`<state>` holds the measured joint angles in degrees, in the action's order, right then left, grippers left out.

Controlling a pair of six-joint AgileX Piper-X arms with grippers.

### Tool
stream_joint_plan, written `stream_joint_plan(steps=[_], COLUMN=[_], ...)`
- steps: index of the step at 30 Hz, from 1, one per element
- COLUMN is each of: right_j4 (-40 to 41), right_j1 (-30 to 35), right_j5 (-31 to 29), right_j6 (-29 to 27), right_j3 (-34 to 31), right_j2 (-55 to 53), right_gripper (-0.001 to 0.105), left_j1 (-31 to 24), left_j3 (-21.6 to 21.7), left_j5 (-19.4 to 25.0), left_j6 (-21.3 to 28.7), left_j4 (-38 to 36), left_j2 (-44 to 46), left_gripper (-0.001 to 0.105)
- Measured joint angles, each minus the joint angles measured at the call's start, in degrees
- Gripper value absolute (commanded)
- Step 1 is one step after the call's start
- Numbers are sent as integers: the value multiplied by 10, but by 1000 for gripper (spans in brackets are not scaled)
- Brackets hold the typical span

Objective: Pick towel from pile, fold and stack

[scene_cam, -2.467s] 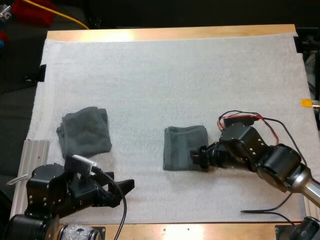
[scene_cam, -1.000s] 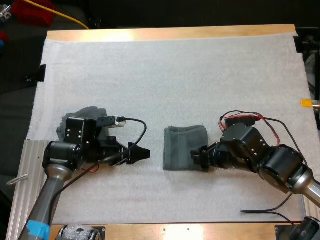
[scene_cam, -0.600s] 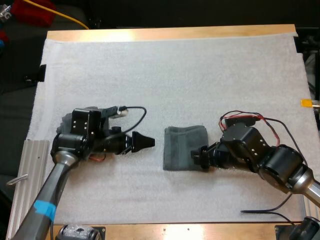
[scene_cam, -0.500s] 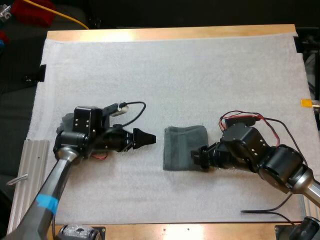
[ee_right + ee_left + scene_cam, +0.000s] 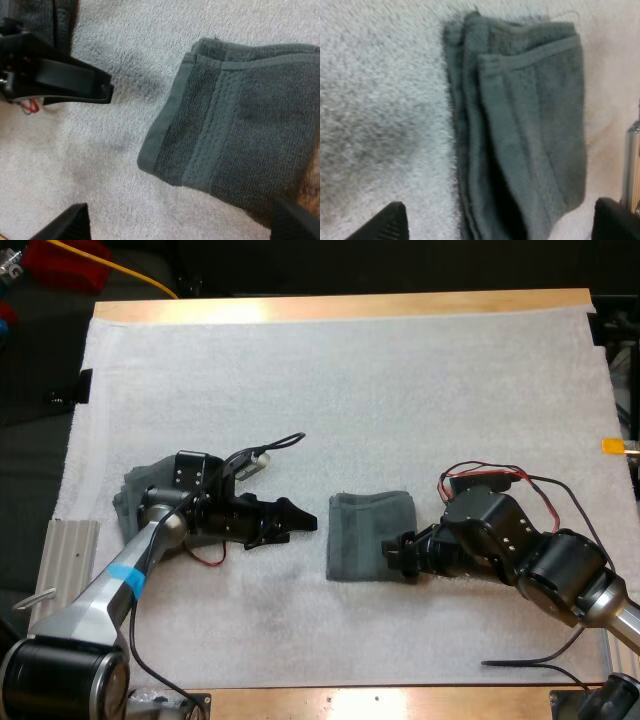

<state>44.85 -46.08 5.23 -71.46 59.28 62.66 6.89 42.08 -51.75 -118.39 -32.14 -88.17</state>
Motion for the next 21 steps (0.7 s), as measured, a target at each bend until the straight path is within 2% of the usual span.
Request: stream_joint_plan(steps=[5, 12, 15, 21], right_j4=[0, 0, 4, 3], right_j1=[0, 0, 0, 0], right_j5=[0, 0, 0, 0], right_j6=[0, 0, 0, 0], right_j3=[0, 0, 0, 0], right_j2=[0, 0, 0, 0], right_gripper=[70, 70, 70, 70], left_j1=[27, 84, 87, 92], left_j3=[0, 0, 0, 0], left_j5=[44, 130, 126, 78], left_j6=[0, -2, -11, -35], left_j4=[15, 24, 31, 43], left_j2=[-10, -10, -11, -47], left_gripper=[71, 71, 71, 71])
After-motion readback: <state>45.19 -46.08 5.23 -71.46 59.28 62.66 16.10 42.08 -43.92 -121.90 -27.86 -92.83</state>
